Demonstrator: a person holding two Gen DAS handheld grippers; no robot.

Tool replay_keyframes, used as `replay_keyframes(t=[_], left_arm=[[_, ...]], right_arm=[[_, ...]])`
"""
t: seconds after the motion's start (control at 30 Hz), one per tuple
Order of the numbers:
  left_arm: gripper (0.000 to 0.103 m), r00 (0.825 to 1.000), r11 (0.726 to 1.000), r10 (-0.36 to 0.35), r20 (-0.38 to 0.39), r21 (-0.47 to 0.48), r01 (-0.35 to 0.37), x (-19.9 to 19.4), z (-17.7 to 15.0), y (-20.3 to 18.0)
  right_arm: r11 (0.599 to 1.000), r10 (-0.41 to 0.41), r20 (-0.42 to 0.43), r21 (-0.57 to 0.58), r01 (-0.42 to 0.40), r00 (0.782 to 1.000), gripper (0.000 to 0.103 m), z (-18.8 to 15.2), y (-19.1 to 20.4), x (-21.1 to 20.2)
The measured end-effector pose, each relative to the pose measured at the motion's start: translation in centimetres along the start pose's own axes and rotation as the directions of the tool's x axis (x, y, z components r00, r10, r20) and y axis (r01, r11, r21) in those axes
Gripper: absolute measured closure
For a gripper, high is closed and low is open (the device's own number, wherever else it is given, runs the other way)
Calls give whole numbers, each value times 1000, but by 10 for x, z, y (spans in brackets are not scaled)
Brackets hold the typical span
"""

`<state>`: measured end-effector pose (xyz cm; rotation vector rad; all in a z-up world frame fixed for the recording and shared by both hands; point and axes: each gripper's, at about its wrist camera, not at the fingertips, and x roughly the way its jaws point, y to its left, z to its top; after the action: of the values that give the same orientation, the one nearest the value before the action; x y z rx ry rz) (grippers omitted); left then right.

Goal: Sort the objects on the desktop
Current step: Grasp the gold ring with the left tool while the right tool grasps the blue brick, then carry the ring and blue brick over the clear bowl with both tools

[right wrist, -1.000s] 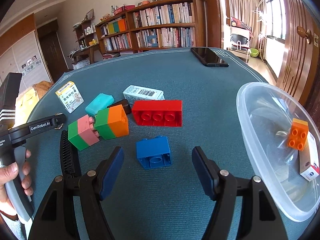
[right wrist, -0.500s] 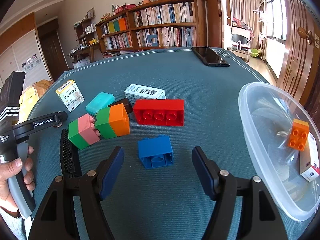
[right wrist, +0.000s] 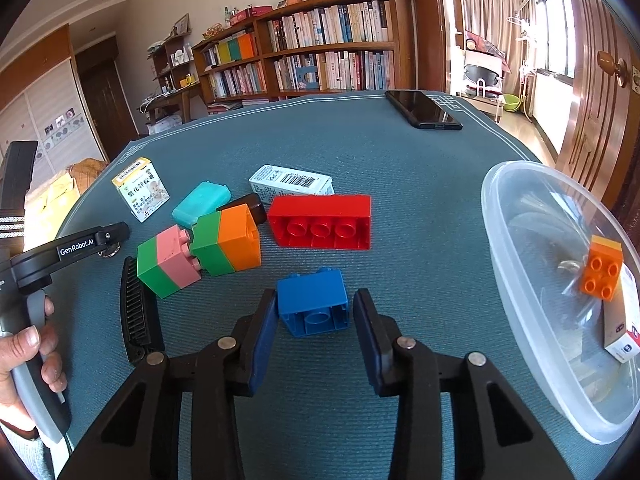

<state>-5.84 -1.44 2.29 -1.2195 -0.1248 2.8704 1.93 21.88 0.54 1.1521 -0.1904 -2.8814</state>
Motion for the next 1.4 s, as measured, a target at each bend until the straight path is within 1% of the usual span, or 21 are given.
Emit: replay_keyframes(t=[0.27,0.4,0.47,0.83,0.97,1.1,1.27,1.4], left_arm=[[66,999,1000,-30,33,8,30,-16,0,-8],[66,998,999,-44,43,16,43,-21,0,-14],[66,998,999,-50,44,23,49,-23,0,-17],[66,993,994,-90,73,72,85,-38,-2,-38],[66,992,992,-101,82,91,93,-43,-3,-47],[66,990,989,-112,88,103,103,-47,-3,-54],[66,987,986,-127,99,120,115,-54,-4,-63],[66,985,982,-143,100,136,129,-58,-6,-73]], right_arm=[[1000,1,-6,1,-1,1000,65,0,0,1],[1000,5,-22,7,-5,1000,65,1,0,5],[1000,4,-14,7,-4,1000,65,0,0,3],[998,7,111,-62,0,994,66,-1,12,-25],[997,9,165,-71,3,986,66,1,13,-38],[996,-7,226,-88,27,974,66,3,15,-52],[994,-26,260,-93,52,965,66,7,8,-67],[996,-53,261,-52,69,964,66,7,-10,-76]])
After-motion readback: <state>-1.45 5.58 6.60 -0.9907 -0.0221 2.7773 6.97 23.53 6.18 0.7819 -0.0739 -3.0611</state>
